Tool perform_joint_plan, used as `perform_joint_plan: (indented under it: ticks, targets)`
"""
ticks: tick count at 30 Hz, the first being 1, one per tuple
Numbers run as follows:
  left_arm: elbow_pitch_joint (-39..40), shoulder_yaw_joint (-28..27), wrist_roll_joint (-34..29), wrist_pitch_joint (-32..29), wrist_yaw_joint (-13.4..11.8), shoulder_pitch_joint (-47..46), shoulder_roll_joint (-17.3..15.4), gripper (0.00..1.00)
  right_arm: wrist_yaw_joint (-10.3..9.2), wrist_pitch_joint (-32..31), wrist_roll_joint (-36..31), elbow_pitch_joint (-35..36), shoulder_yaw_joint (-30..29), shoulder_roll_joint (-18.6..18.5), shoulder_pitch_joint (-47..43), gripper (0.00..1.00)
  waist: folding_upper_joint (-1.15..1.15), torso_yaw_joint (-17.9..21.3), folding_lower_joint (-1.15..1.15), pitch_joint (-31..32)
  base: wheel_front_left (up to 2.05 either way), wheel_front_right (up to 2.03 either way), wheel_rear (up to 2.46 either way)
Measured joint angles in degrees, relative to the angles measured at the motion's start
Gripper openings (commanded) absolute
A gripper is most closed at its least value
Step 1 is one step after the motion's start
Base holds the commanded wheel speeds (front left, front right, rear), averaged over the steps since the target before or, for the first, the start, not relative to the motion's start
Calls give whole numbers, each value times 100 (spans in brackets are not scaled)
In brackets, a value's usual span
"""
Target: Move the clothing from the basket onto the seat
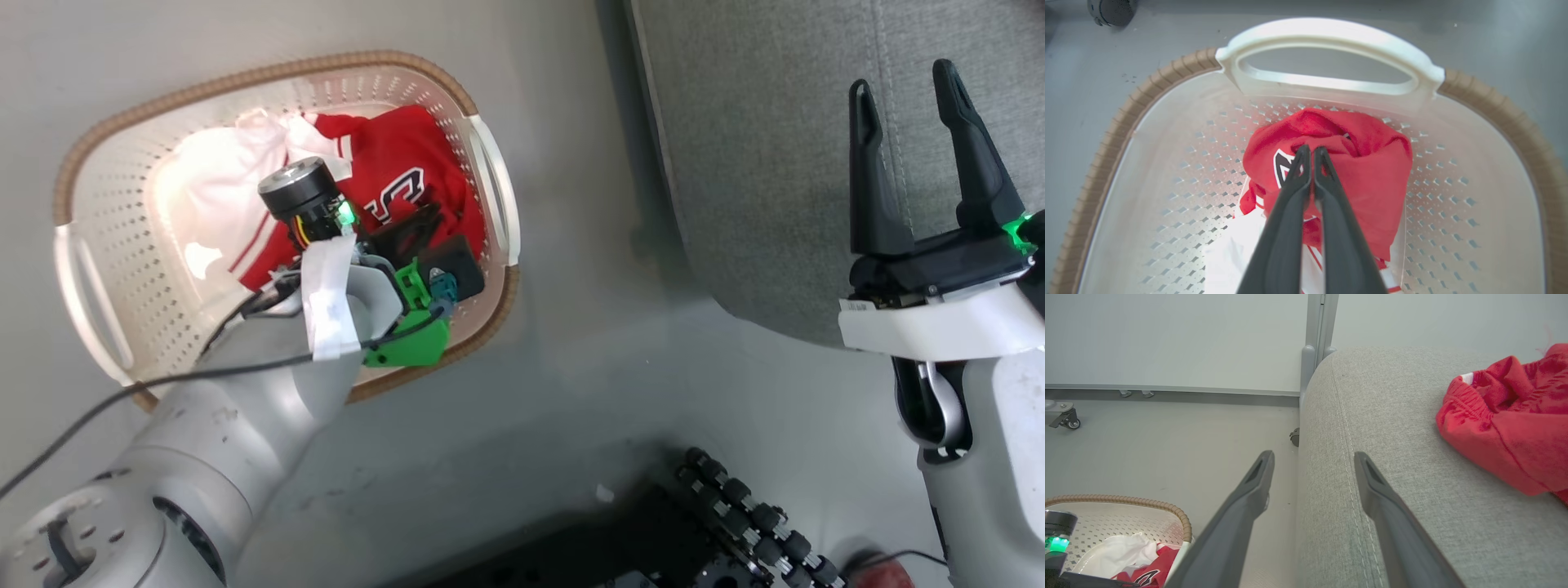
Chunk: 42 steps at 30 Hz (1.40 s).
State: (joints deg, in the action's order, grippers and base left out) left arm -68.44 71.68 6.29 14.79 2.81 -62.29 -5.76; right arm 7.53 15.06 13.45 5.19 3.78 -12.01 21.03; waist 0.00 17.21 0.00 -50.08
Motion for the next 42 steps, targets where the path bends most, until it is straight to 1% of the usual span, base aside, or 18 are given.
perform_joint_plan:
  ticks: [4,8,10,17,22,27,31,36,42]
  targets:
    - [691,-292,205,25,-466,408,-24,0,0,0,-47,-33,-34,-2,-194,100,0,-101,0,343,0,0,0]
    - [1407,-591,359,34,-1018,895,-230,0,0,0,-90,-114,-24,25,-416,100,0,-200,0,789,0,0,0]
    - [1767,-806,449,34,-1247,1223,-325,0,0,-1,-118,-162,-8,59,-573,100,0,-248,0,1053,0,0,0]
    - [3069,-1559,643,34,-1862,2386,-601,0,0,-1,-200,-417,225,192,-1210,100,0,-393,0,2046,0,0,0]
    - [4021,-2061,582,34,-2190,3104,-762,0,0,-1,-210,-649,438,227,-1678,100,0,-481,0,2774,0,0,0]
    - [4814,-2488,465,34,-2307,3764,-840,0,0,0,-213,-817,656,246,-2035,100,0,-554,0,3504,0,0,0]
    - [5294,-2742,417,33,-2295,4105,-825,0,-1,0,-208,-929,800,218,-2260,100,0,-596,0,4001,0,0,0]
    - [5812,-2976,312,34,-2116,4314,-739,0,0,0,-207,-960,1121,164,-2351,100,0,-658,-1,4569,0,0,0]
    - [6124,-3018,208,34,-1783,4400,-547,0,-1,-1,-91,-873,1707,75,-2300,100,0,-761,-1,4995,0,0,0]
